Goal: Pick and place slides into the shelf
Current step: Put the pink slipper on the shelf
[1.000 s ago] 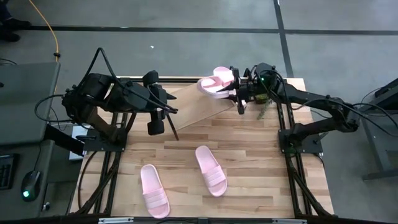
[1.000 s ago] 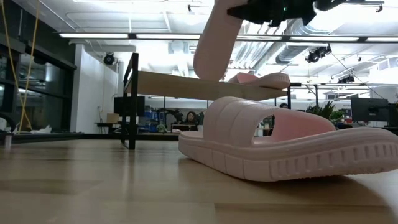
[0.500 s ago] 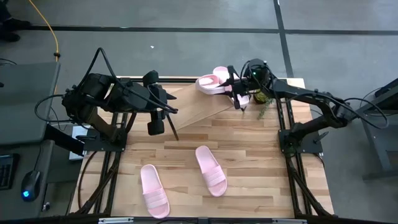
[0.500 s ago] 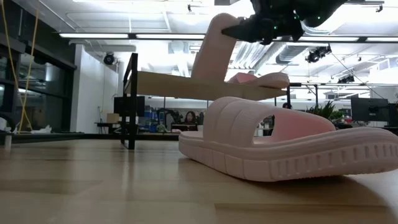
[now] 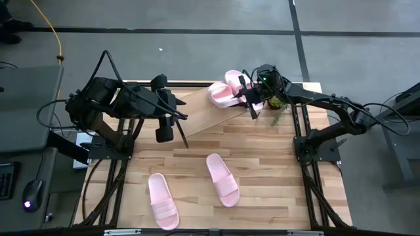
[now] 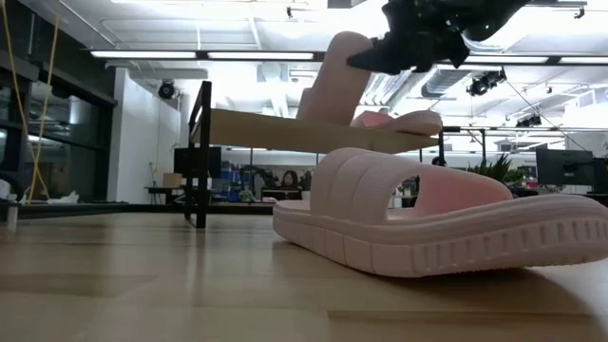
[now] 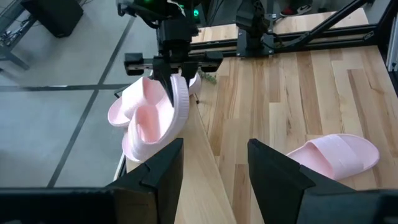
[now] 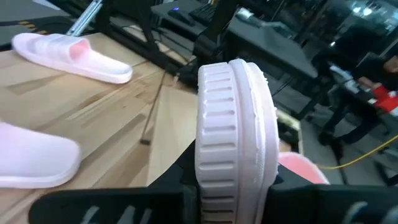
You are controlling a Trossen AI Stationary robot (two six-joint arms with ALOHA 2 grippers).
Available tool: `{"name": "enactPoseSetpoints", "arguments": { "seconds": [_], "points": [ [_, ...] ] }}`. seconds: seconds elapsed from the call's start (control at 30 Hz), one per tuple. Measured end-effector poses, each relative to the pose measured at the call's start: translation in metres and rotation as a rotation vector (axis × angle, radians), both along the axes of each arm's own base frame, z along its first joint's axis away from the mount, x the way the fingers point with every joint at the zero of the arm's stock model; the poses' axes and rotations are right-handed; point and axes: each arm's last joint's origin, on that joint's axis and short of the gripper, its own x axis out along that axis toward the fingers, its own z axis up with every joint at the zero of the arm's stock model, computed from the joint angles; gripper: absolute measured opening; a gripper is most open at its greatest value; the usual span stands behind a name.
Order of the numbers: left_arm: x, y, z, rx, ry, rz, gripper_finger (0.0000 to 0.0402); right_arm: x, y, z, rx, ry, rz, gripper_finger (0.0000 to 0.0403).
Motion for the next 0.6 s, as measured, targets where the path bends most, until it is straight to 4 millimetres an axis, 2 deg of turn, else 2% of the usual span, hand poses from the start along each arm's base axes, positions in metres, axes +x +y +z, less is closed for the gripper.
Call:
{"name": "enactPoseSetpoints", "arguments": {
  "seconds": [0.4, 0.6],
  "points": [
    [-0.0006, -0.0010, -0.0014, -0.035, 0.014, -0.025, 0.0161, -0.0024, 0.0012, -0.0057, 0.017, 0.058, -0.003, 0.0043],
    [-0.0005, -0.0015, -0.0015, -0.045, 0.015, -0.037, 0.0161, -0.0079, -0.0049, -0.0036, 0.015, 0.058, -0.045, 0.0044]
  ]
}}
